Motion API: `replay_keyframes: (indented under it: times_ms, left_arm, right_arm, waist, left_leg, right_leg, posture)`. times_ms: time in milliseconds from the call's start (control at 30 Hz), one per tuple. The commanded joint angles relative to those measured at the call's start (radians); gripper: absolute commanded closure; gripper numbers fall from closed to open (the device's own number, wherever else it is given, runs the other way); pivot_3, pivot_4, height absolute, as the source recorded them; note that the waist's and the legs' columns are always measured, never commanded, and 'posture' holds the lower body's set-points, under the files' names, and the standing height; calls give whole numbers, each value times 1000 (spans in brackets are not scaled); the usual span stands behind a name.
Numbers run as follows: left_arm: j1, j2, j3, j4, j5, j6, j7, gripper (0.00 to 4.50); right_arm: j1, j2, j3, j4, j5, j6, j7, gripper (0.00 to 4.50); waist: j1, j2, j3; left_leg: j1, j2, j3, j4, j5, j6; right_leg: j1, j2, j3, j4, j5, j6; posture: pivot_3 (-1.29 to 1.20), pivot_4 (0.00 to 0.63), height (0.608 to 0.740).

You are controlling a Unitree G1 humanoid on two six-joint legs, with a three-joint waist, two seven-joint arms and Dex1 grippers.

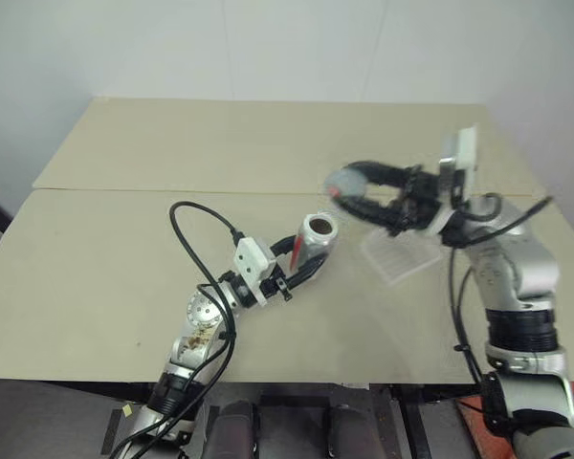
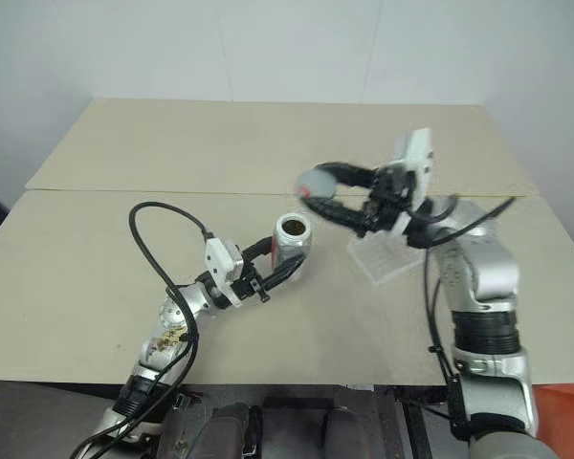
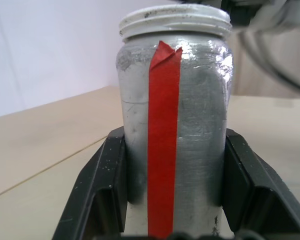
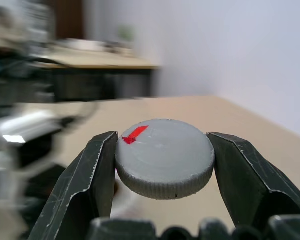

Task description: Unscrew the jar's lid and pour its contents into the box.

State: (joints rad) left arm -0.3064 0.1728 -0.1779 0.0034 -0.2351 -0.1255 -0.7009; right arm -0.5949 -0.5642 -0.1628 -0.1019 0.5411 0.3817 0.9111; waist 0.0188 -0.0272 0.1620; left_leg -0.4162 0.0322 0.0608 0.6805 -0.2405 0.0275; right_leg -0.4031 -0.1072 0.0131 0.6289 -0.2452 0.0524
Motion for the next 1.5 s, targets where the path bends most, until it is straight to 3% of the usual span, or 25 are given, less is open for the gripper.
replay_keyframes:
  times_ms: [33, 333, 467, 867, 1033, 1300, 1500]
  left_arm:
    - [-66, -9, 11, 17, 31, -14, 36, 2362]
    - [-151, 24, -2, 33, 89, -29, 25, 2362]
    - [-137, 16, -3, 14, 100, -20, 45, 2362]
    - [-86, 16, -10, -61, 125, 12, 94, 2362]
    - [-91, 36, -9, -54, 134, 11, 97, 2362]
    - [-201, 28, -32, 89, 165, -46, 72, 2362]
    - [-379, 40, -89, 324, 287, -157, 58, 2362]
  right_arm:
    - [96, -22, -90, -121, -50, 65, -195, 1721]
    - [419, -125, -202, -317, -199, 298, -467, 1721]
    - [461, -119, -236, -328, -210, 383, -536, 1721]
    - [485, -127, -137, -273, -204, 627, -537, 1721]
    - [508, -159, -120, -289, -193, 643, -488, 101]
    - [559, -187, -152, -384, -196, 583, -449, 38]
    - [548, -320, -235, -476, -174, 556, -355, 38]
  waist:
    - [0, 0, 0]
    - [-13, 0, 0]
    - [-13, 1, -1]
    - [-9, 1, -1]
    - [-9, 1, -1]
    - [-6, 1, 0]
    - [-7, 1, 0]
  left_leg:
    - [0, 0, 0, 0, 0, 0]
    - [0, 0, 0, 0, 0, 0]
    - [0, 0, 0, 0, 0, 0]
    - [0, 0, -1, 0, 0, 0]
    - [0, 0, -1, 0, 0, 0]
    - [0, -1, -1, 0, 0, 0]
    - [0, -1, -1, 0, 0, 0]
  right_leg:
    - [0, 0, 0, 0, 0, 0]
    - [-1, 0, 1, 0, 0, 0]
    - [0, 1, 1, 0, 0, 0]
    - [0, 1, 1, 0, 0, 0]
    - [0, 1, 2, 0, 0, 0]
    - [0, 1, 1, 0, 0, 1]
    - [0, 1, 1, -1, 0, 1]
  posture:
    - [0, 150, 740]
    - [0, 150, 740]
    - [0, 150, 740]
    - [0, 150, 740]
    - [0, 150, 740]
    - [0, 150, 740]
    - [0, 150, 740]
